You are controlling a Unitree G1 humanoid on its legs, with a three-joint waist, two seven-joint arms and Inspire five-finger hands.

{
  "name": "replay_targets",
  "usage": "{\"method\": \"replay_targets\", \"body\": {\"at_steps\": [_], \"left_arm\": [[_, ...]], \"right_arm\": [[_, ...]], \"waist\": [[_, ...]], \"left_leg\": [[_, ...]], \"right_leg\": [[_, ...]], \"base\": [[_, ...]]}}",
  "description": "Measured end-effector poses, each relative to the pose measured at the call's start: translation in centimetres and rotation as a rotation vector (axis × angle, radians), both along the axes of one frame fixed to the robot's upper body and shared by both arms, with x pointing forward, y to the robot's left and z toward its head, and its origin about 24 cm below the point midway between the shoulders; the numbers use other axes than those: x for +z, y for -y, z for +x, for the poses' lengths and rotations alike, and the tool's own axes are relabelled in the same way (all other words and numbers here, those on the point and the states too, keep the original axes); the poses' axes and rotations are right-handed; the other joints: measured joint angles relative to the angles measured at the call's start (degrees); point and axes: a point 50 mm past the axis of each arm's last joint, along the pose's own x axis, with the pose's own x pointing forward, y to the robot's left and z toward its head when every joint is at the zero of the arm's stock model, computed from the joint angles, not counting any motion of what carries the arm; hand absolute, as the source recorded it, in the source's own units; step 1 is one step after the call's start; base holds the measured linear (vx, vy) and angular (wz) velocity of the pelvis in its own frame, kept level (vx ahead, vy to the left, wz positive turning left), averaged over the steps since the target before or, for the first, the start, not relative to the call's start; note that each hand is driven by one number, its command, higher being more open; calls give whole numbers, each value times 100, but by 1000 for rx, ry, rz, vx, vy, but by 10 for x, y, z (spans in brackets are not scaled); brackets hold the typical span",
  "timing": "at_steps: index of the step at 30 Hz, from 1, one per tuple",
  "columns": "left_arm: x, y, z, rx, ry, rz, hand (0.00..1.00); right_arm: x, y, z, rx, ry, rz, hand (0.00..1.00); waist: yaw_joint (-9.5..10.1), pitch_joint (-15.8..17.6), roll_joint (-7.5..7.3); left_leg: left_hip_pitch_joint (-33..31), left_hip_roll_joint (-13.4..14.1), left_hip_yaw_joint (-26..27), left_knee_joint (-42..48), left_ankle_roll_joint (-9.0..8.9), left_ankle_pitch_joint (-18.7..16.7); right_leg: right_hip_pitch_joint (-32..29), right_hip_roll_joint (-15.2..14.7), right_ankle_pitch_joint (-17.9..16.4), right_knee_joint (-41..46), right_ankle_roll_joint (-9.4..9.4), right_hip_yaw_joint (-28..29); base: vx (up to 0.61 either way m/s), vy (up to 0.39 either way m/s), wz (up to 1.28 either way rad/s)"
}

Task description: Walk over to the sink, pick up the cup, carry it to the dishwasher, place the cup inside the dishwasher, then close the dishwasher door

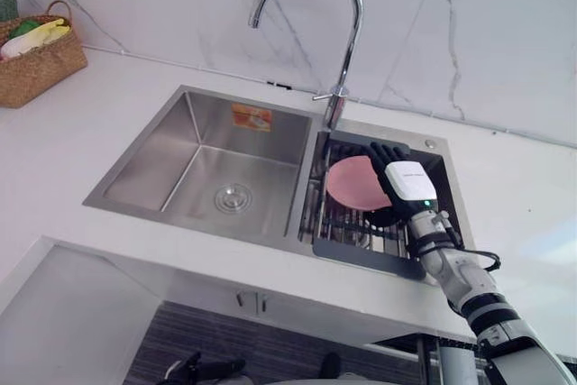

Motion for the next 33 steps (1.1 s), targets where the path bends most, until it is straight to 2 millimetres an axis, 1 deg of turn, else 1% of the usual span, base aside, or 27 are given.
{"method": "replay_targets", "body": {"at_steps": [5, 6, 13, 19, 24, 33], "left_arm": [[0, 0, 0, -2, 6, -1, 100], [0, 0, 1, -2, 7, -1, 100], [1, 0, 3, -5, 26, -2, 100], [1, 0, 3, -6, 29, -2, 100], [1, 2, 5, -7, 36, -8, 100], [2, 2, 7, -49, 57, 11, 100]], "right_arm": [[0, -1, 0, 8, 23, -29, 100], [0, -1, -1, 10, 28, -32, 0], [-2, -3, -2, 33, 27, -75, 0], [-1, -2, -3, 51, 24, -95, 0], [5, -6, -1, 76, 74, -105, 0], [7, -6, -3, 133, 99, -152, 0]], "waist": [[-4, 20, 13], [-3, 29, 16], [-7, 128, 40], [-2, 129, 42], [27, 152, 78], [26, 165, 98]], "left_leg": [[0, -9, 0, 3, 0, 0], [0, -13, 0, 4, 0, 0], [-9, -11, -5, 5, -1, 0], [-14, -12, -18, 19, -1, -1], [-50, -11, -71, 34, -2, -1], [-58, 12, -52, 66, -8, -6]], "right_leg": [[0, 1, -1, 0, -1, 4], [0, 1, -2, 0, -2, 7], [-2, 4, -5, 0, -6, 17], [-2, 3, -10, 0, -8, 3], [-2, 2, -21, 0, -17, -57], [-3, 0, -25, 0, -19, -40]], "base": [[0, 0, 0], [0, 0, 0], [0, 0, 0], [0, 0, 0], [0, 0, 6], [0, 0, 0]]}}
